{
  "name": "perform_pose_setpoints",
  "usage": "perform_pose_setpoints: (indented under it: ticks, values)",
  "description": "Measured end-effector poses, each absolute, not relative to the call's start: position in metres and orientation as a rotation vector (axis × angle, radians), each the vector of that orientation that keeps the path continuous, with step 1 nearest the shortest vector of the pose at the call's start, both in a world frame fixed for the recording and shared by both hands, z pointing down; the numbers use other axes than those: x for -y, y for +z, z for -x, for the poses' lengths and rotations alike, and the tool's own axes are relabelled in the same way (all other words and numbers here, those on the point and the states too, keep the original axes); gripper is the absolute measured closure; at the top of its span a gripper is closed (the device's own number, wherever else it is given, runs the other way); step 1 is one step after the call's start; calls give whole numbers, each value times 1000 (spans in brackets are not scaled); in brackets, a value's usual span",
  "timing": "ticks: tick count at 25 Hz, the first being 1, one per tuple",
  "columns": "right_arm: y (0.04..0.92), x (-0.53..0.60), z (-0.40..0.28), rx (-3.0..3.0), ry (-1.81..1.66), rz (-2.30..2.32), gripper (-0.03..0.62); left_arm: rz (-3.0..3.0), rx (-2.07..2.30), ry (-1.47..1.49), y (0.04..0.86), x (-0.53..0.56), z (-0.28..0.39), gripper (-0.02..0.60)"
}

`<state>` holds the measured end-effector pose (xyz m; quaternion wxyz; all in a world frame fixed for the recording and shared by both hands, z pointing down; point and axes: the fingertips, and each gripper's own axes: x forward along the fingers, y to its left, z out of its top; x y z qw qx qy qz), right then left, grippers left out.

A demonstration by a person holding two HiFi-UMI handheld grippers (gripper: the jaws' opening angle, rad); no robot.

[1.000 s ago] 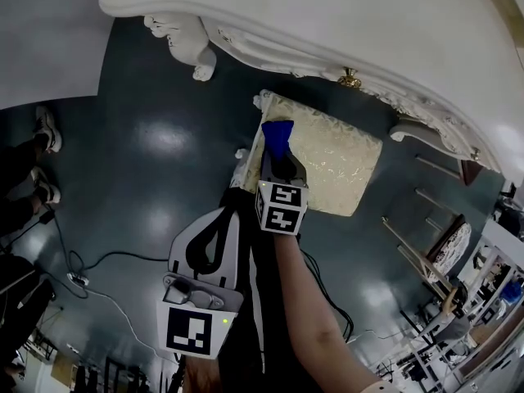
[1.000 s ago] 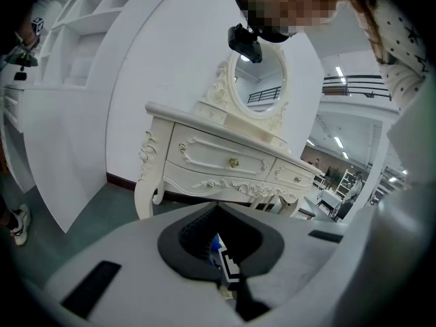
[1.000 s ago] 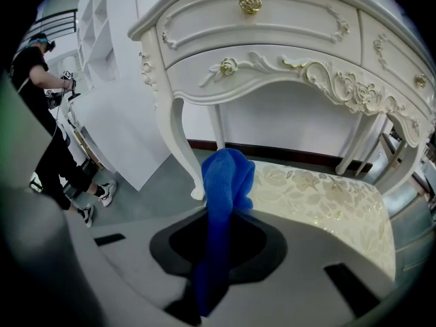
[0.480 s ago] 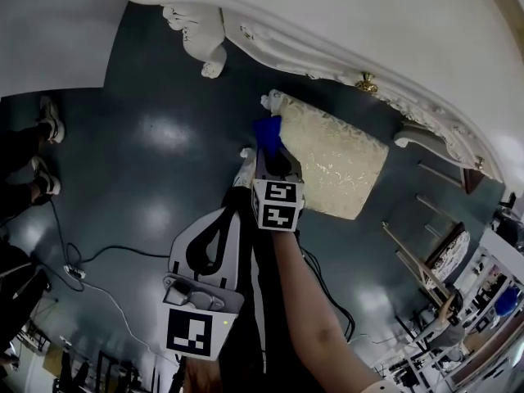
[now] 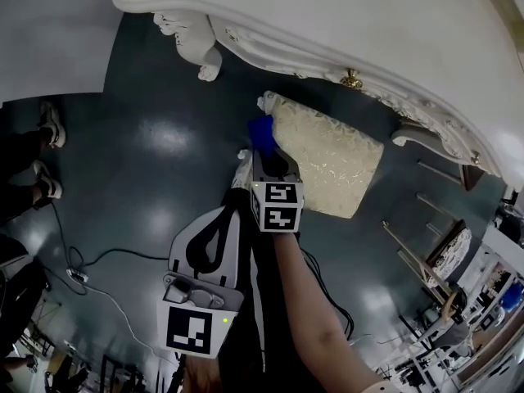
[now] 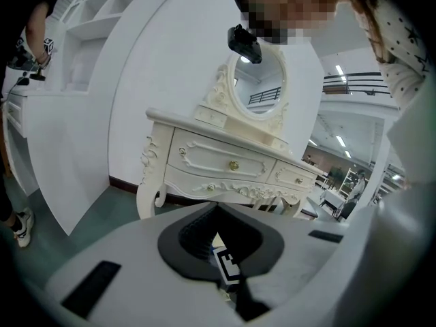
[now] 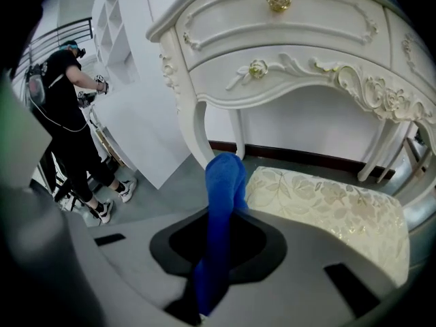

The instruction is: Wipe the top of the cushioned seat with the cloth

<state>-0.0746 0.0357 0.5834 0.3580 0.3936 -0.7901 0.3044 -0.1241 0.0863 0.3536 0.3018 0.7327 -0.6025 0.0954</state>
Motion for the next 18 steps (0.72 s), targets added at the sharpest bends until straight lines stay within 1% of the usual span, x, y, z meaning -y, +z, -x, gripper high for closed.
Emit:
perform_pose_setpoints:
  ticks: [4, 8, 13, 18]
  values:
    - [548, -32, 60, 2109, 805, -1072, 528, -1991, 1565, 254, 346, -77, 105, 583]
    - [515, -27, 22, 2135, 843, -1193, 528, -2056, 1495, 270, 341, -65, 73, 583]
    - [495, -28, -55, 2078, 827, -1369, 528, -2137, 1393, 309, 341, -55, 42, 583]
    - [504, -45, -145, 1932, 796, -1499, 528, -2214, 1312, 318, 337, -51, 11, 583]
